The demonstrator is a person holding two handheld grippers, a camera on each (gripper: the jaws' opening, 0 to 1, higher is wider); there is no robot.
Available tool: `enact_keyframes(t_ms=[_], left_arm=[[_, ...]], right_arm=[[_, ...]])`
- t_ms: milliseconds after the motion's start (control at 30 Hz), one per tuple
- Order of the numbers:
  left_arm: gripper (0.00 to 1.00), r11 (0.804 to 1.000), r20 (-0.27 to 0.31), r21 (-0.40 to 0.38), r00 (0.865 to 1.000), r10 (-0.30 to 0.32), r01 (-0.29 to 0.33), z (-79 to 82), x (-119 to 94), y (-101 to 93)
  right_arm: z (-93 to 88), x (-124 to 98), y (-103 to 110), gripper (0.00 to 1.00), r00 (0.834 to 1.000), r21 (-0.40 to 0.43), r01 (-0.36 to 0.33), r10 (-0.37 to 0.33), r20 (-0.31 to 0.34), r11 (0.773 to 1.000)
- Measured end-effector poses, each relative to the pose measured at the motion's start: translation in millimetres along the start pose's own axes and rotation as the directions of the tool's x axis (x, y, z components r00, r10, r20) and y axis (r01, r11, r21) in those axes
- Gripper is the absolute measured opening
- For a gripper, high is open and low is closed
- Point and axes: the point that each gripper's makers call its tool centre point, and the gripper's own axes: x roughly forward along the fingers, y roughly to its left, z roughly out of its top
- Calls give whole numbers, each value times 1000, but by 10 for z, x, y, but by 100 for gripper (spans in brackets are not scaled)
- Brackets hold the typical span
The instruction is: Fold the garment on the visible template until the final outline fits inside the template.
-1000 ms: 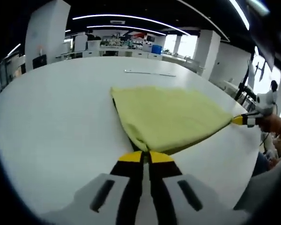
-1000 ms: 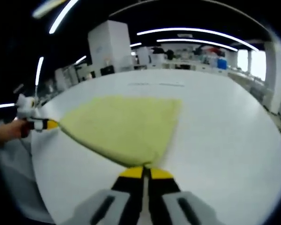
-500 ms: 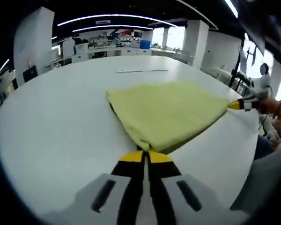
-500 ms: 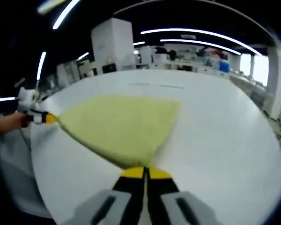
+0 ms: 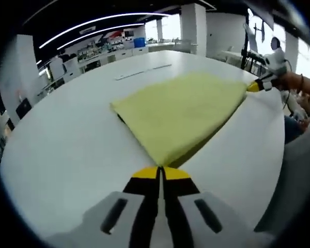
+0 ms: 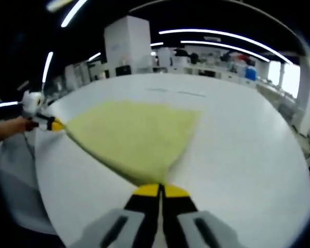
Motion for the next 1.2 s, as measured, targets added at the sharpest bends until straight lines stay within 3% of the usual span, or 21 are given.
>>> enact_keyframes(t_ms=[200,333,533,700,867,1200], left_arm=[[0,998,-16,63,1000,-1,2,-36,7,-14],[0,998,-13,63,1000,-3,3,-36,13,-3],[11,1000,-7,-21,1000,-16,16,-56,40,-74],[10,992,40,-123,999,-20,24,1,81,-82],[4,990,12,-139,1000,-14,16,-39,116,-64],[0,1000,6,-8,1000,-2,2,17,63,5]], right_arm=[[-42,-3,16,0,1000,-2,1,-1,-16,1000],[-56,44,2,0,1000,-10,-2,2,-31,1000],[-66,55,-3,0,999,-4,-5,5,-36,1000],[-75,55,-2,0,999,1,-7,7,-37,1000],[-61,63,-10,0,999,1,-8,8,-39,1000],[-43,57,-25,0,999,-11,-12,11,-34,1000]])
